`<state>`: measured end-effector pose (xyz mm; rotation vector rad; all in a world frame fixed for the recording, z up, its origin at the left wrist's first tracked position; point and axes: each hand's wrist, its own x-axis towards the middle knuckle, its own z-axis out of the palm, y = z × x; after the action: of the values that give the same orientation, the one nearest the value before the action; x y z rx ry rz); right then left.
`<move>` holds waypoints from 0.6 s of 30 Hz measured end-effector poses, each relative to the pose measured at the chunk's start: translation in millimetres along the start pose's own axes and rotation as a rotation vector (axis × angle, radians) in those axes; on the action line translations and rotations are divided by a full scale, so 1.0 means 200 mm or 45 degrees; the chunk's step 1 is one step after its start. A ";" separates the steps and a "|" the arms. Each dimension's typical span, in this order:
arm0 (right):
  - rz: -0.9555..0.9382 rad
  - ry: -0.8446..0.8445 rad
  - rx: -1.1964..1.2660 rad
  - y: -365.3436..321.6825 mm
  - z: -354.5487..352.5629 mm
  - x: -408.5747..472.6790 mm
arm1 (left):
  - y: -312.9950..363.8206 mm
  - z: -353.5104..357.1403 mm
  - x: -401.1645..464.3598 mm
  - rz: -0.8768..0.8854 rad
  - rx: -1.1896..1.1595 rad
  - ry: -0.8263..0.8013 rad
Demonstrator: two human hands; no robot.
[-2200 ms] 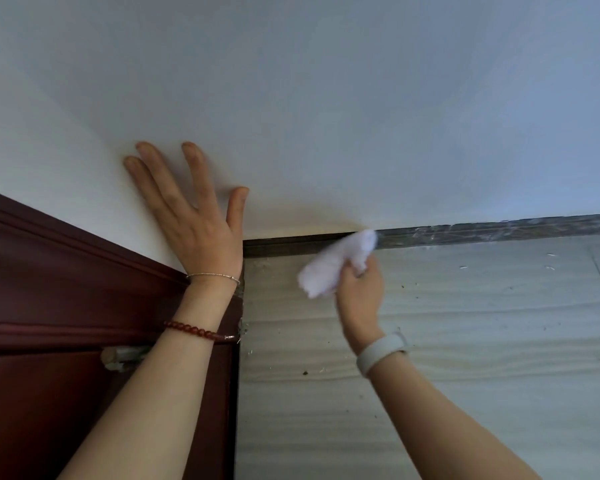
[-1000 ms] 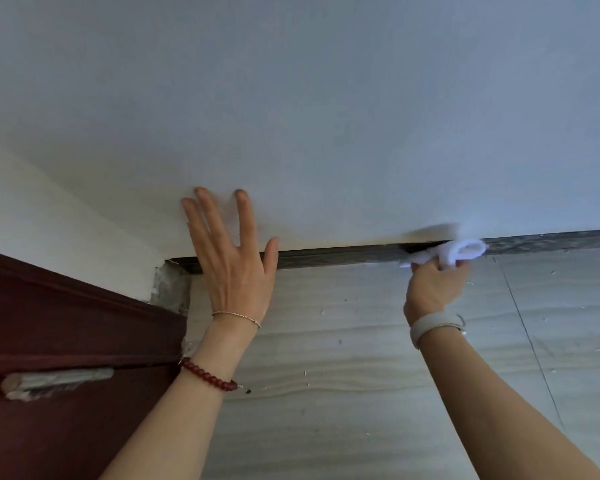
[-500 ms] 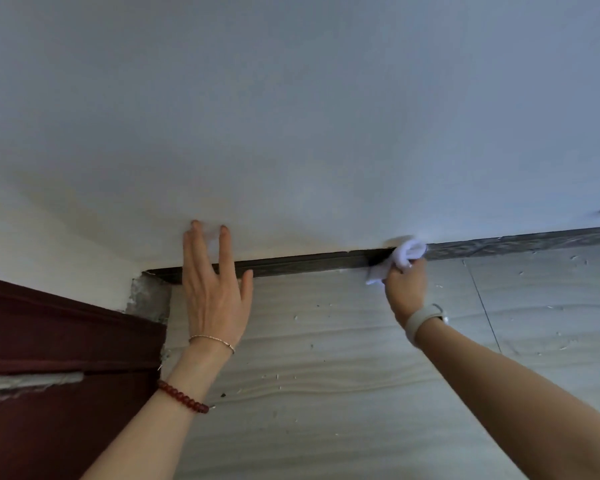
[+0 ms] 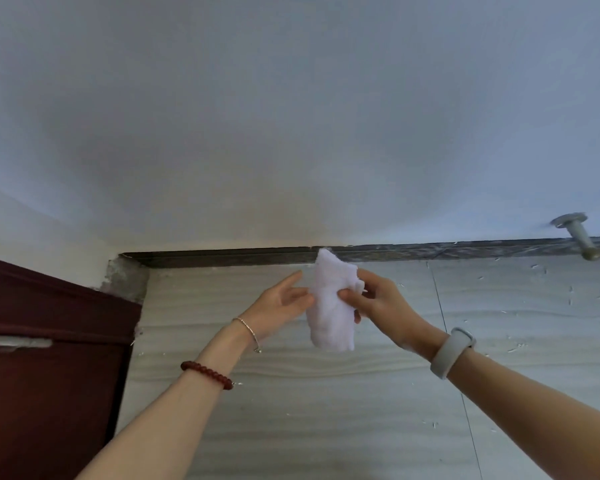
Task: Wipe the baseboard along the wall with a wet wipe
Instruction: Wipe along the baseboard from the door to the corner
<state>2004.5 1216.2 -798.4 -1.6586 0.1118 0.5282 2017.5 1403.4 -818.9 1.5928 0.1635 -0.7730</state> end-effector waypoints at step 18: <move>-0.537 0.114 -1.238 0.16 -0.09 -0.07 | 0.11 0.06 0.24 -0.287 -0.256 -0.241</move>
<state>1986.0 1189.7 -821.5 -2.5594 -0.4987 0.1680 2061.1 1371.7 -826.6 1.3174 0.2777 -1.0439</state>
